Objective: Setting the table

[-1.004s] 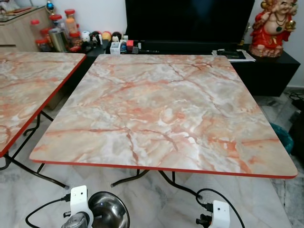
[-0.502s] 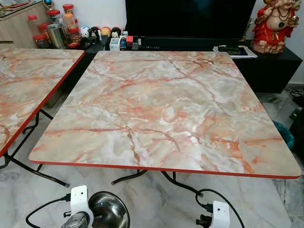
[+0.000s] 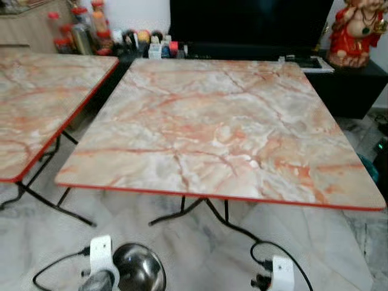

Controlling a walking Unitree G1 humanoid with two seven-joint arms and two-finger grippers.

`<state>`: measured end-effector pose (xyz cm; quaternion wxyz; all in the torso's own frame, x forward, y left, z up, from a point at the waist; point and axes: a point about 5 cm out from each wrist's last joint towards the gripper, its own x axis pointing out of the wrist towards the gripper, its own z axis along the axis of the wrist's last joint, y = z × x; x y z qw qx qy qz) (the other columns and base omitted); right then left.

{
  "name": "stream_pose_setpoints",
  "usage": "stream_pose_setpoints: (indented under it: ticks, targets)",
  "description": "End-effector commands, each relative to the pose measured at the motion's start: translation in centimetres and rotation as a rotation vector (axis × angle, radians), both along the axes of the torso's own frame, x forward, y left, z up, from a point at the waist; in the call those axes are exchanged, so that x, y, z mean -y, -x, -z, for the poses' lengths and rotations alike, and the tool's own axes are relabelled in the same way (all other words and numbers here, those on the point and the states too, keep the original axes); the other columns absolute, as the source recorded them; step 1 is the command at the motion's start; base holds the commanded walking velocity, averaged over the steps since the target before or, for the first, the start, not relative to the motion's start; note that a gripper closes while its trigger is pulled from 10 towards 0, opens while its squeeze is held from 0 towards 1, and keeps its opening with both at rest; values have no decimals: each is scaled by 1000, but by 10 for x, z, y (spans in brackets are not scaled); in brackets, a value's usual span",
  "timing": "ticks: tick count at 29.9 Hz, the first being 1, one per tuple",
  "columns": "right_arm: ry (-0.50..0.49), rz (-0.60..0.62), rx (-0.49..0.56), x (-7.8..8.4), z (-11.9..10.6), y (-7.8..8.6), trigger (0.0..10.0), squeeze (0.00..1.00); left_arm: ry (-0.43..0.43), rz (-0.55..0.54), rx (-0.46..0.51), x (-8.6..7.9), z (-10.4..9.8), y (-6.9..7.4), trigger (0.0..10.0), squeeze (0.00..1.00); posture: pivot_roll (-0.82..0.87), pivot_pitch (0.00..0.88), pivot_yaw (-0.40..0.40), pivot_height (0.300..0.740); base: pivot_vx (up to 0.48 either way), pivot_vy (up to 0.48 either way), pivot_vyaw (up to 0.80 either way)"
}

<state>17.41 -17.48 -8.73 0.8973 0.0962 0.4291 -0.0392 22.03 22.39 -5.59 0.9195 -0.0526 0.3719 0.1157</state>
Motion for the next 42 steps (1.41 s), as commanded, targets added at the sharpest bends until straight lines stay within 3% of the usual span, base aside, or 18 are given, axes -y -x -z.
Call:
stream_pose_setpoints:
  ticks: [1,16,20,32,35,39,42]
  targets:
    - [5,7,-23,3,3,6,10000,0,8,1,-12,4,3,3,10000,0,14,0,0,740,0,0,0]
    - [8,7,-21,4,2,5,10000,0,11,3,24,5,-2,-4,10000,0,10,0,0,740,0,0,0]
    - [6,10,-16,4,2,5,10000,0,66,-21,109,10,-9,-14,10000,0,12,0,-2,740,0,0,0]
    - [6,8,-17,4,2,5,10000,0,174,-67,248,14,-15,-16,10000,0,16,0,-2,740,0,0,0]
    - [7,3,-18,4,2,5,10000,0,173,-49,328,14,-25,-24,10000,0,35,0,-12,740,0,0,0]
    - [7,-7,-18,3,2,4,10000,0,202,25,572,15,-63,-54,10000,0,46,0,-17,740,0,0,0]
    - [8,-11,-18,3,1,3,10000,0,212,116,619,23,-74,-61,10000,0,47,0,-15,740,0,0,0]
